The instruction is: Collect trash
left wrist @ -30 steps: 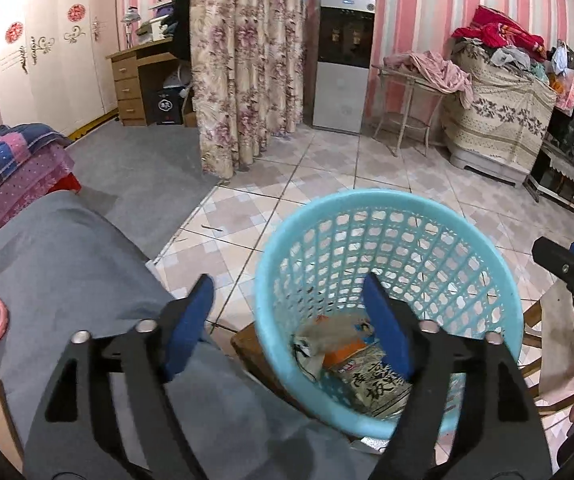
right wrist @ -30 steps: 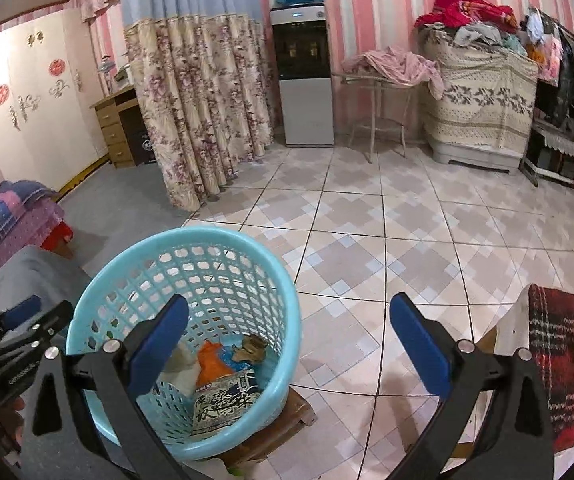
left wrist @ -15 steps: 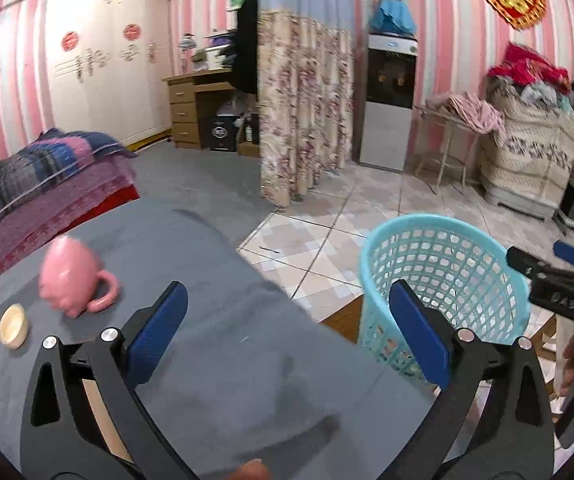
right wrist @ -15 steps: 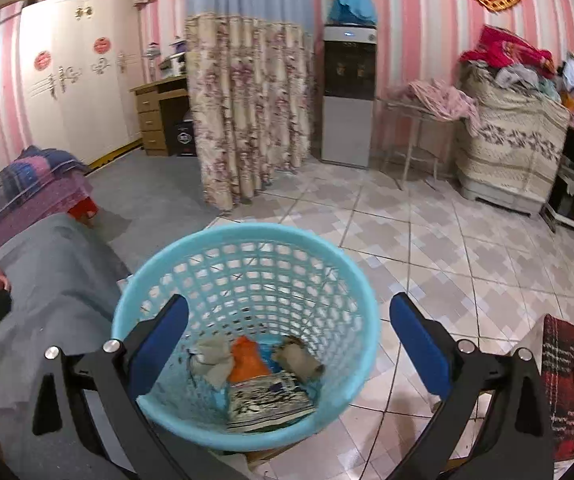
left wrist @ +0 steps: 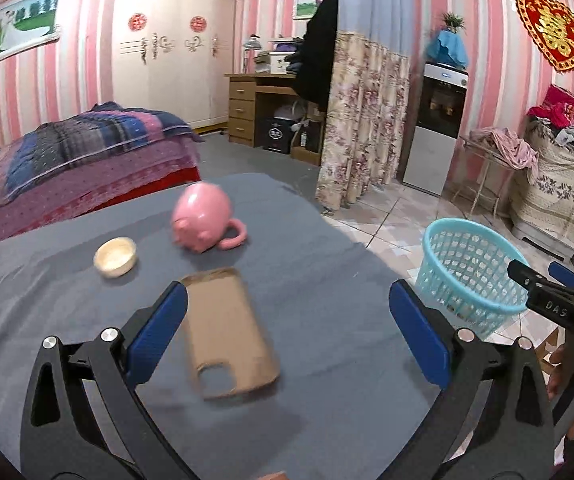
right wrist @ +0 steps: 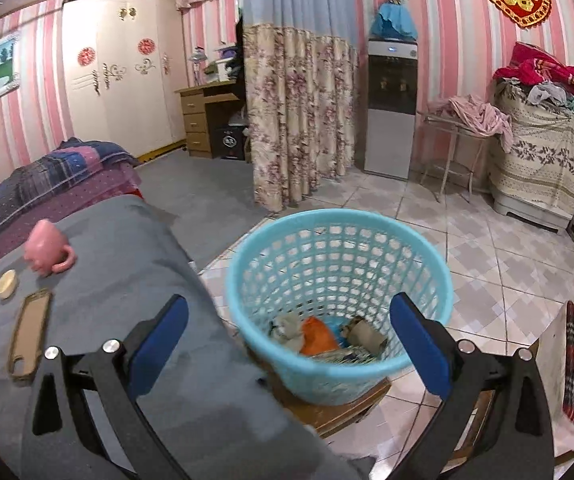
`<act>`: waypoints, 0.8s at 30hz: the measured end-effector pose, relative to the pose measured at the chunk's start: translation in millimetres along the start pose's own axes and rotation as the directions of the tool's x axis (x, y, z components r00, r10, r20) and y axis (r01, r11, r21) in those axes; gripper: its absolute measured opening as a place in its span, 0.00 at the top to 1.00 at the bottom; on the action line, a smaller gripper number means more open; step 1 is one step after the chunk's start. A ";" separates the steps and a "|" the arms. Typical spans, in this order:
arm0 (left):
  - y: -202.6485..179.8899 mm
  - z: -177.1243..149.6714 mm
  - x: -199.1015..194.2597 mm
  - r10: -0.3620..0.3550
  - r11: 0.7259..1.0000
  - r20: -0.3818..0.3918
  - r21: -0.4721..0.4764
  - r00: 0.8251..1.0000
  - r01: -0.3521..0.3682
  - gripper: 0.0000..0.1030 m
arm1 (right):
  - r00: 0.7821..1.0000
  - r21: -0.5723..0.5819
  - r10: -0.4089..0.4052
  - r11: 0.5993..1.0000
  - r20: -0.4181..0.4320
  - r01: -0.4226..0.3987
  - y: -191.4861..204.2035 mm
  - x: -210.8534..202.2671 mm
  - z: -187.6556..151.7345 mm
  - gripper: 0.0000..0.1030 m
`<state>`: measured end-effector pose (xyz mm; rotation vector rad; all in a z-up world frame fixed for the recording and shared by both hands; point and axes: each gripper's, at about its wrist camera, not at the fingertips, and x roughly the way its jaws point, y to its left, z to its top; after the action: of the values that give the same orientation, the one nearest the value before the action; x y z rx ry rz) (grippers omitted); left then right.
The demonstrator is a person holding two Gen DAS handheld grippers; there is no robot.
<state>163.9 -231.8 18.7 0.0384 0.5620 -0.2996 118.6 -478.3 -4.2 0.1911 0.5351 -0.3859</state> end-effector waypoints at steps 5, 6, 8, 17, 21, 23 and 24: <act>27.3 -21.0 -21.4 0.026 0.999 -0.008 -0.021 1.000 -0.026 0.05 | 0.999 -0.020 0.029 0.999 0.030 -0.028 29.5 -29.2 -23.3 0.04; 32.9 -25.1 -25.1 0.033 0.999 -0.008 -0.028 0.999 -0.033 0.05 | 0.999 -0.023 0.032 0.999 0.032 -0.031 33.4 -31.8 -26.4 0.04; 42.4 -33.7 -33.2 0.050 0.998 0.000 -0.037 0.999 -0.050 0.05 | 0.998 -0.030 0.043 0.999 0.039 -0.042 43.8 -40.2 -35.7 0.04; 66.2 -59.2 -52.5 0.088 0.995 0.011 -0.040 0.996 -0.088 0.05 | 0.996 -0.049 0.075 0.996 0.040 -0.073 77.0 -55.9 -59.7 0.04; 71.5 -62.6 -54.0 0.095 0.995 0.006 -0.037 0.995 -0.095 0.05 | 0.996 -0.055 0.085 0.995 0.036 -0.083 86.4 -57.5 -65.1 0.04; 74.3 -63.6 -55.1 0.094 0.995 0.005 -0.043 0.996 -0.093 0.05 | 0.995 -0.064 0.092 0.994 0.039 -0.089 92.3 -58.6 -68.0 0.04; 75.1 -64.5 -56.4 0.094 0.995 0.005 -0.045 0.996 -0.094 0.05 | 0.995 -0.069 0.093 0.993 0.041 -0.091 94.3 -58.2 -68.4 0.04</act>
<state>106.9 -137.3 -9.4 0.0203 0.5575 -0.1952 79.5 -355.7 -23.9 0.1415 0.4934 -0.2813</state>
